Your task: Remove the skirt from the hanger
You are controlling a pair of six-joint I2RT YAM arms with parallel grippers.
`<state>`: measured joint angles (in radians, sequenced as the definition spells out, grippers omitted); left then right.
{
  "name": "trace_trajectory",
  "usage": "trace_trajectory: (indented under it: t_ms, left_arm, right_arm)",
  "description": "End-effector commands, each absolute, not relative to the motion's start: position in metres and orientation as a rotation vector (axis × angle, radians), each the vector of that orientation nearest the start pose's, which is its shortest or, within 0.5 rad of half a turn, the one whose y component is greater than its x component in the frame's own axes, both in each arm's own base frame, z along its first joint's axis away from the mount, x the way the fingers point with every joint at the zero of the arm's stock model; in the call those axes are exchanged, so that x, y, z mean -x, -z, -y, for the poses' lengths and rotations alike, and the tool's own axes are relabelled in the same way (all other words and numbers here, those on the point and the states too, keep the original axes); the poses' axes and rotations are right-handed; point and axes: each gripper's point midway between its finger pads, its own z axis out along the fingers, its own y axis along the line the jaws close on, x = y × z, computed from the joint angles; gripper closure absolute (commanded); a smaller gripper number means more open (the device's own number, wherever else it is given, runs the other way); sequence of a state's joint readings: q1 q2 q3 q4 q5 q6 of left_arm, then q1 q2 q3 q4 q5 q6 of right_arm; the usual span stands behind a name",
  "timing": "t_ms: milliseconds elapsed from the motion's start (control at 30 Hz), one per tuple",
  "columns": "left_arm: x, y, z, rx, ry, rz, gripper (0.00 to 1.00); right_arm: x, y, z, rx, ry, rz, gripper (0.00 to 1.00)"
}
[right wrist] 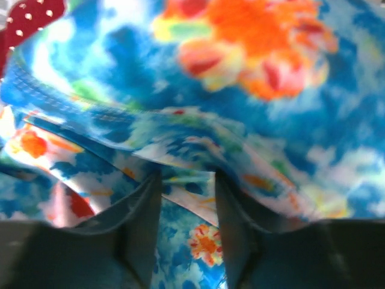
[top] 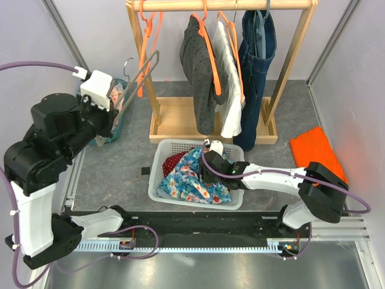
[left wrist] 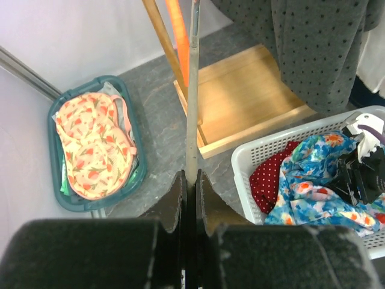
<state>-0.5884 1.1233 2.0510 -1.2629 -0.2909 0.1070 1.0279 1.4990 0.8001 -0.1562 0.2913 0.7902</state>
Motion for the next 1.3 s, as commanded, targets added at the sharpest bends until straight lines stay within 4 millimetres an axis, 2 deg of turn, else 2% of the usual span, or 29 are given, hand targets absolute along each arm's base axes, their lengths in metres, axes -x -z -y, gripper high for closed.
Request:
trace_trajectory:
  t_ms: [0, 133, 233, 333, 367, 400, 567, 600, 633, 700, 733, 767, 900, 1000, 1200, 1267]
  left_arm:
    - [-0.198, -0.501, 0.061, -0.426, 0.044, -1.722, 0.98]
    - [-0.197, -0.514, 0.067, -0.441, 0.082, -1.683, 0.98]
    - [-0.213, -0.521, 0.086, -0.464, 0.122, -1.663, 0.98]
    - [-0.241, -0.515, 0.110, -0.490, 0.143, -1.676, 0.98]
    - [-0.248, -0.521, 0.118, -0.484, 0.163, -1.654, 0.98]
    - [-0.262, -0.515, 0.130, -0.488, 0.179, -1.676, 0.98]
    - [-0.303, -0.504, 0.175, -0.496, 0.281, -1.694, 0.98]
    - [-0.318, -0.499, 0.185, -0.494, 0.287, -1.703, 0.98]
    - [-0.325, -0.496, 0.191, -0.493, 0.293, -1.714, 0.98]
    - [-0.335, -0.503, 0.198, -0.471, 0.310, -1.702, 0.98]
    - [-0.350, -0.493, 0.206, -0.469, 0.297, -1.728, 0.98]
    - [-0.352, -0.503, 0.207, -0.452, 0.301, -1.705, 0.98]
    - [-0.378, -0.499, 0.199, -0.374, 0.252, -1.721, 0.98]
    - [-0.383, -0.495, 0.190, -0.362, 0.243, -1.734, 0.98]
    - [-0.359, -0.491, 0.177, -0.393, 0.253, -1.735, 0.98]
    - [-0.356, -0.483, 0.174, -0.414, 0.239, -1.745, 0.98]
  right_arm:
    - [-0.214, -0.059, -0.281, 0.160, -0.399, -2.427, 0.42]
    - [-0.215, -0.063, -0.278, 0.151, -0.388, -2.419, 0.32]
    - [-0.217, -0.068, -0.277, 0.150, -0.381, -2.411, 0.30]
    - [-0.220, -0.076, -0.278, 0.140, -0.386, -2.397, 0.30]
    - [-0.219, -0.080, -0.279, 0.135, -0.398, -2.389, 0.30]
    - [-0.219, -0.081, -0.279, 0.133, -0.401, -2.389, 0.30]
    - [-0.218, -0.089, -0.270, 0.105, -0.402, -2.361, 0.29]
    - [-0.218, -0.089, -0.267, 0.100, -0.398, -2.358, 0.29]
    - [-0.216, -0.088, -0.264, 0.100, -0.388, -2.359, 0.28]
    - [-0.217, -0.093, -0.260, 0.083, -0.393, -2.338, 0.28]
    - [-0.216, -0.092, -0.257, 0.081, -0.387, -2.340, 0.28]
    - [-0.215, -0.095, -0.255, 0.076, -0.396, -2.330, 0.28]
    - [-0.212, -0.092, -0.246, 0.065, -0.391, -2.326, 0.28]
    - [-0.209, -0.088, -0.241, 0.059, -0.381, -2.328, 0.27]
    - [-0.213, -0.087, -0.238, 0.059, -0.372, -2.327, 0.27]
    - [-0.215, -0.087, -0.240, 0.069, -0.371, -2.326, 0.27]
